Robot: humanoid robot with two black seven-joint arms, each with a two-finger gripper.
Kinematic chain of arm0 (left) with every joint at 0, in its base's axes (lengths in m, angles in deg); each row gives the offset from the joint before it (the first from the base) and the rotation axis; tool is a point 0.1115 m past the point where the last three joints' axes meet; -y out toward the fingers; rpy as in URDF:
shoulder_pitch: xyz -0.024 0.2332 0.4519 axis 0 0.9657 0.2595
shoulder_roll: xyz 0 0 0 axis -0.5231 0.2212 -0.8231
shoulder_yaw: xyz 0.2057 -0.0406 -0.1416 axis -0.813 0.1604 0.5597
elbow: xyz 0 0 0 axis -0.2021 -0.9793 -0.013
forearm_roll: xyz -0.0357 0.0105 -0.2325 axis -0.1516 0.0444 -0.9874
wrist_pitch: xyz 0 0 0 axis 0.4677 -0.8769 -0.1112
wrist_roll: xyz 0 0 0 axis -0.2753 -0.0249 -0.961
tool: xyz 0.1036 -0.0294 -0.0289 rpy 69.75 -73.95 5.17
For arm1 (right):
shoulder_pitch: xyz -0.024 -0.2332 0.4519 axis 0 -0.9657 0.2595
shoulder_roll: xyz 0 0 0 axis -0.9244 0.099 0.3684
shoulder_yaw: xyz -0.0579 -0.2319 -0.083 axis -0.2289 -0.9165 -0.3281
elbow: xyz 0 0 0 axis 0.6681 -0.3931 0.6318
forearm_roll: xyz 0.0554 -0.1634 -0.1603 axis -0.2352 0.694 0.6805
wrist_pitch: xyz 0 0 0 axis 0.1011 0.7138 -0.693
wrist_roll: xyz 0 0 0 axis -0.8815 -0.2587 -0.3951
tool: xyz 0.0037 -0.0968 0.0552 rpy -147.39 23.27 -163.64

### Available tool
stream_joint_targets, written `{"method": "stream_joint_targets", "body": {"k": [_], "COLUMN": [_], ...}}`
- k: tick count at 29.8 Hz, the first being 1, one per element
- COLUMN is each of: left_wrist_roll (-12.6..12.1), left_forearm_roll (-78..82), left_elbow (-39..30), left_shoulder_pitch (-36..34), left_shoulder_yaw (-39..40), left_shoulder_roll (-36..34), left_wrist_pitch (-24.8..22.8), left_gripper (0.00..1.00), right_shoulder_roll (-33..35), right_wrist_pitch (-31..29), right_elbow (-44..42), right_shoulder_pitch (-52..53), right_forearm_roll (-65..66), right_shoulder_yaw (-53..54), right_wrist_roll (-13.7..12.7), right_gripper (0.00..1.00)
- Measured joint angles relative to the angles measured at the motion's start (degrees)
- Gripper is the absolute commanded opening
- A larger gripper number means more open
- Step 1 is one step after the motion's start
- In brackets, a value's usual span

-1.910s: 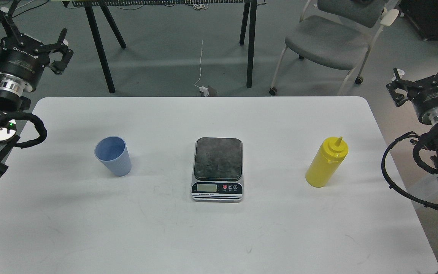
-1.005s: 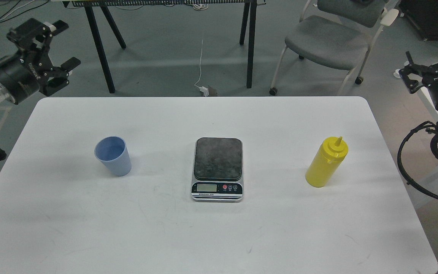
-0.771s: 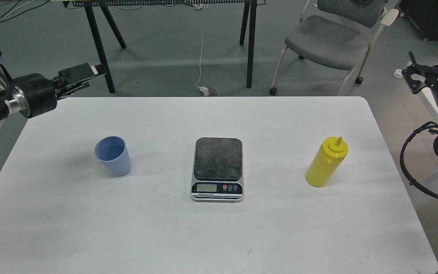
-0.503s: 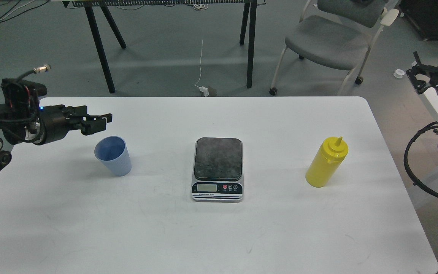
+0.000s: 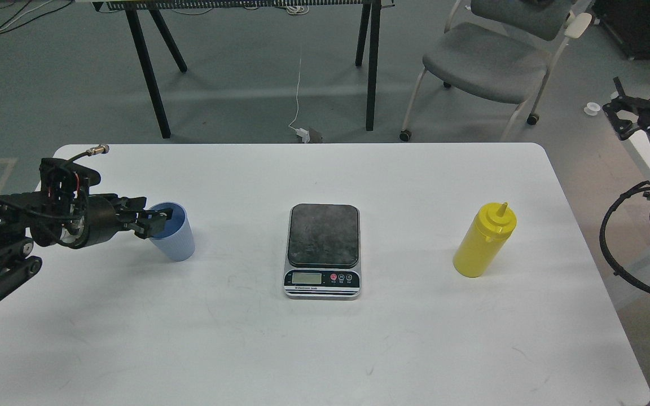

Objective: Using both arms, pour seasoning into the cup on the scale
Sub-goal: 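Close the left gripper around the light blue cup, then lift the cup with the left gripper and set it on the scale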

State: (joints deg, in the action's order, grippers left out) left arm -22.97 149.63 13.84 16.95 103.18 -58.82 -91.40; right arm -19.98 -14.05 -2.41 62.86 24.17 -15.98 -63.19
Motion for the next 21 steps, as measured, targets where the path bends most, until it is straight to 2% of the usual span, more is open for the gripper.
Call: {"method": "stream_joint_targets", "body": {"k": [3,6,14,21], "left_wrist_roll": [0.0,0.1,3.2,3.6], "left_forearm_roll": [-0.6,-1.4,-2.7,-3.8], "left_elbow": [0.7,1.1,1.1,-0.5], "left_shoulder_pitch": [0.0,0.0,-0.6,-6.2], "left_shoulder_yaw": [0.0,0.0,0.0,0.2], "left_shoulder_roll": [0.5,0.7,0.7,0.7], "left_wrist_pitch": [0.0,-0.2,-0.5,-2.4], "left_gripper": [0.17,0.07,0.01,0.01], "right_shoulder_roll": [0.0,-0.1,0.0,0.2], "right_wrist_pitch": [0.0,0.0,0.0,0.0], "right_elbow": [0.0,-0.1,-0.5,-0.5], "right_shoulder_pitch": [0.0,0.0,0.0,0.0], "right_forearm_roll": [0.0,0.0,0.0,0.1], "right_shoulder_yaw": [0.0,0.0,0.0,0.1], "right_wrist_roll": [0.0,0.0,0.0,0.0], "right_gripper": [1.00,1.00,1.00,1.00]}}
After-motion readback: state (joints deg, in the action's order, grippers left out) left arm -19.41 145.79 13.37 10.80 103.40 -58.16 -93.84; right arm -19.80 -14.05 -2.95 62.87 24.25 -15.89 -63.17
